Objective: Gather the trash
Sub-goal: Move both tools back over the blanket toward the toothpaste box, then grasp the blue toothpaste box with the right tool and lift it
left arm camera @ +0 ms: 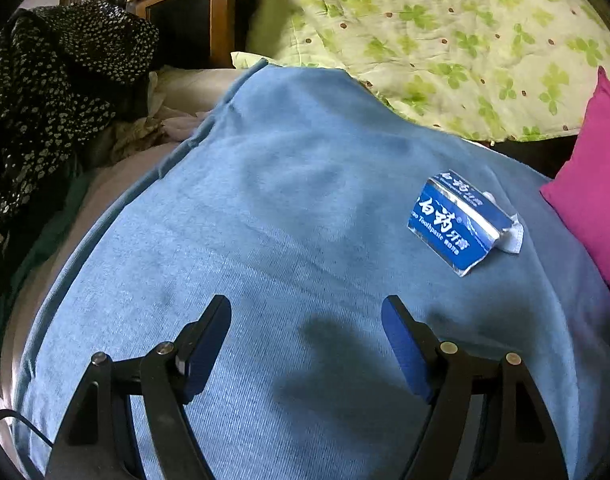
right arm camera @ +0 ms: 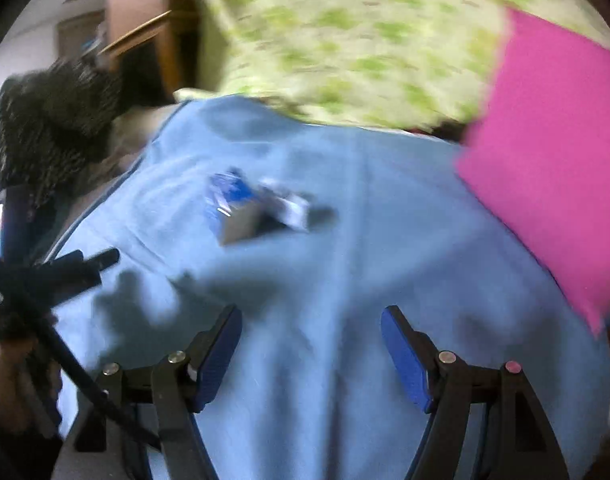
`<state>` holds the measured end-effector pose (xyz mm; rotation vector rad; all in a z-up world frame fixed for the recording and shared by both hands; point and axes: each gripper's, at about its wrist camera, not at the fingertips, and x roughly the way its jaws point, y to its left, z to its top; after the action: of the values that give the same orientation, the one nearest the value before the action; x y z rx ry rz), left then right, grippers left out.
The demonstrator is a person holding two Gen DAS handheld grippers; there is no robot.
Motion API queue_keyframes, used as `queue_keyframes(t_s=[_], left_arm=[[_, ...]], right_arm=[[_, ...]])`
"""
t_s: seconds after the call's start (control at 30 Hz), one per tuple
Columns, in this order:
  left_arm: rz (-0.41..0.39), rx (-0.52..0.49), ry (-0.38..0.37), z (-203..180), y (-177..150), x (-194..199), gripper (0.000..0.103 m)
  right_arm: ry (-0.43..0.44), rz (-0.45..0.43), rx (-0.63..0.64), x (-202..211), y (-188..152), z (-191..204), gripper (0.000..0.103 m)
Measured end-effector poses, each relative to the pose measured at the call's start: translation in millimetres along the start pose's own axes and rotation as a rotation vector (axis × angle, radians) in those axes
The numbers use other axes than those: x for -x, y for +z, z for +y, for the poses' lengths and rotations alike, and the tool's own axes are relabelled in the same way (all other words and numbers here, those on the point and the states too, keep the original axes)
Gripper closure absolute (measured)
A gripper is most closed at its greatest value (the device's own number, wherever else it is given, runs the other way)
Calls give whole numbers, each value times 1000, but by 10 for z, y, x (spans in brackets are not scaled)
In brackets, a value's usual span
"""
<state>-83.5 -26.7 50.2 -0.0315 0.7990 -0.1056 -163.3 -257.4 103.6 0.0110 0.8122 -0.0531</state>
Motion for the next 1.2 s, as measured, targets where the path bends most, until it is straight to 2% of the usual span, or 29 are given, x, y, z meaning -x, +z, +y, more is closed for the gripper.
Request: queue_keyframes(t_s=[0.13,0.23,0.47,0.57,0.63,0.8,1.0,1.2], left_arm=[[23,23,-53,34,36,-43,25],[55,65,-68,97,33,-60,25],[75,131,-120,172,42,-53,25],[94,147,-123,185,35,-93,25],[88,159,-122,198,37,-79,25],[87,168,-120,208,28,-75,25],[85,166,-118,202,29,-86,25],[78,151,-105,178,32,-95,25]], right_arm=[[12,3,76,-541,425,343,28],[13,22,85,-875,636,443,28],[13,64,128,-1262,701,553,28],[27,65,136,-1285,679,613,29],[23,71,160,-1293,649,681,47],[4,72,211,-1312,547,834,50],[20,74,178,-1299,496,850,56],[36,26,36,-847,299,550,58]])
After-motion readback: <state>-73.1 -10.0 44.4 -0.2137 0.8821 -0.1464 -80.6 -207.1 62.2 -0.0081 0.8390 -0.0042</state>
